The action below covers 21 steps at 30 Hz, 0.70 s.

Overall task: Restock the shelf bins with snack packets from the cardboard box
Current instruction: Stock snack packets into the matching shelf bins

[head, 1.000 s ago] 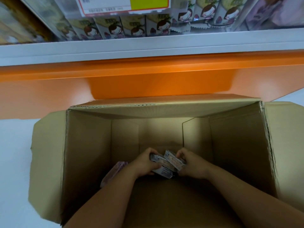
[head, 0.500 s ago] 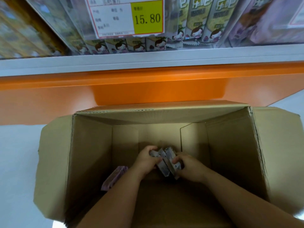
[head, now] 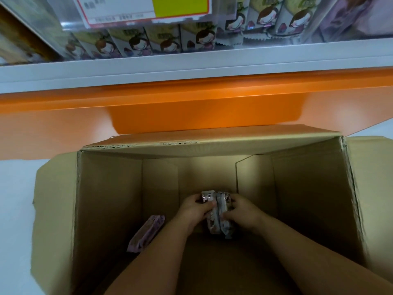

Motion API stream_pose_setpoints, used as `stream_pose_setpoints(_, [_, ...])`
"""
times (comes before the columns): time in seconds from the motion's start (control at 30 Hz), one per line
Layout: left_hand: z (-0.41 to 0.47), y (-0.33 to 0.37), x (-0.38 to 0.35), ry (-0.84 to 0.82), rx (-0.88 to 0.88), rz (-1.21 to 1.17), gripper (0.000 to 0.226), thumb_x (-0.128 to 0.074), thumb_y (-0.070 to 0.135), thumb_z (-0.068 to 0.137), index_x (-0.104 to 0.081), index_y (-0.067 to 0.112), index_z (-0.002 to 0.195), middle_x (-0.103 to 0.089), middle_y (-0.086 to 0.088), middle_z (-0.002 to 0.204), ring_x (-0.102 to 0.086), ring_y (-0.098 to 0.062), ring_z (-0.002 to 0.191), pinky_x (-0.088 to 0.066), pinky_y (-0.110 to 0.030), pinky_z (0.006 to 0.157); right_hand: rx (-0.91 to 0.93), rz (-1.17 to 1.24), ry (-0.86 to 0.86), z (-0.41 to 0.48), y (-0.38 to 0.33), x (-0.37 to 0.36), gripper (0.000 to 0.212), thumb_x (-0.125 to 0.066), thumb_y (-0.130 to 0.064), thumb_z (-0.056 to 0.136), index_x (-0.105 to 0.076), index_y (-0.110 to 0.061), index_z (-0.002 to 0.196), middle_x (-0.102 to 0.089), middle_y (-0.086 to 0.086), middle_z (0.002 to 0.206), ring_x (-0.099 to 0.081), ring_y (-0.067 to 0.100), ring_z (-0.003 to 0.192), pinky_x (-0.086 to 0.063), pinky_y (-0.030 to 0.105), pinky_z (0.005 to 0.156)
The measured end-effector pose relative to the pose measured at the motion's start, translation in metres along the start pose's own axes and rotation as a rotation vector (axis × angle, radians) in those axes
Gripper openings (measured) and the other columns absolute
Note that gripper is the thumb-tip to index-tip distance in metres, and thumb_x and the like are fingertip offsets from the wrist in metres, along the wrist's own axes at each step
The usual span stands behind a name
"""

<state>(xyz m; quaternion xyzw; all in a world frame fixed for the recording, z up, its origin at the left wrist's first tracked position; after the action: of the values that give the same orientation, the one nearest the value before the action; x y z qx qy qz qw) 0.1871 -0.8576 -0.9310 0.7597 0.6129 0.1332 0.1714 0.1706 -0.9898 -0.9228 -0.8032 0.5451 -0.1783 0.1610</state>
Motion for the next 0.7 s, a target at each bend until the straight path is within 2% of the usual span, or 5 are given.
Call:
stream_pose_setpoints(0.13, [0.001, -0.002, -0.005, -0.025, 0.011, 0.029, 0.038, -0.065, 0.020, 0.089, -0.057, 0.008, 0.124, -0.066, -0.009, 0.115, -0.064, -0.024, 0.101, -0.053, -0.041, 0.088, 0.043, 0.094, -0.044, -0.003, -0.008, -0.012, 0.047, -0.059, 0.001, 0.087, -0.040, -0.018, 0.126, -0.058, 0.002, 0.116, -0.054, 0.017, 0.113, -0.047, 0.031, 0.093])
stream_pose_setpoints(0.2, [-0.001, 0.002, -0.004, -0.024, 0.002, 0.002, 0.039, -0.065, 0.022, 0.089, -0.055, 0.010, 0.124, -0.066, -0.012, 0.114, -0.065, -0.028, 0.100, -0.053, -0.047, 0.090, 0.084, 0.138, -0.059, -0.008, -0.016, -0.013, 0.041, -0.055, 0.003, 0.089, -0.043, -0.019, 0.122, -0.058, -0.005, 0.102, -0.056, 0.013, 0.104, -0.047, 0.028, 0.089])
stream_pose_setpoints(0.4, [-0.020, 0.025, -0.009, -0.093, -0.059, 0.020, 0.036, -0.060, 0.035, 0.091, -0.053, 0.023, 0.125, -0.067, -0.010, 0.113, -0.067, -0.027, 0.099, -0.054, -0.048, 0.088, 0.157, 0.200, 0.003, -0.022, -0.036, 0.002, 0.031, -0.051, 0.001, 0.091, -0.051, -0.028, 0.103, -0.062, -0.003, 0.100, -0.060, 0.009, 0.093, -0.050, 0.032, 0.090])
stream_pose_setpoints(0.57, [-0.063, 0.064, -0.015, -0.210, -0.135, 0.022, 0.030, -0.046, 0.010, 0.096, -0.054, 0.019, 0.123, -0.067, -0.015, 0.111, -0.067, -0.031, 0.093, -0.055, -0.042, 0.073, 0.254, 0.196, 0.095, -0.055, -0.063, 0.021, 0.041, -0.068, -0.006, 0.083, -0.054, -0.016, 0.120, -0.067, 0.004, 0.110, -0.064, 0.019, 0.103, -0.050, 0.043, 0.095])
stream_pose_setpoints(0.7, [-0.114, 0.096, -0.012, -0.296, -0.242, 0.087, 0.034, -0.050, 0.005, 0.094, -0.056, 0.025, 0.122, -0.068, -0.012, 0.114, -0.066, -0.027, 0.103, -0.055, -0.040, 0.083, 0.328, 0.278, 0.059, -0.096, -0.091, 0.029, 0.042, -0.070, -0.003, 0.081, -0.055, -0.011, 0.120, -0.069, 0.008, 0.111, -0.066, 0.022, 0.101, -0.054, 0.044, 0.089])
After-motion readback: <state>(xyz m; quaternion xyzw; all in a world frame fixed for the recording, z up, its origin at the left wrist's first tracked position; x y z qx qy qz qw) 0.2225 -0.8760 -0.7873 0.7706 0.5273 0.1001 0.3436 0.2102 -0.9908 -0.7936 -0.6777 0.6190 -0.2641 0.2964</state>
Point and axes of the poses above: each hand's wrist, its own z-axis towards the middle knuckle, its own x-axis out of the back of the hand, y = z × x, the point moved 9 cm from there along z, towards the middle knuckle
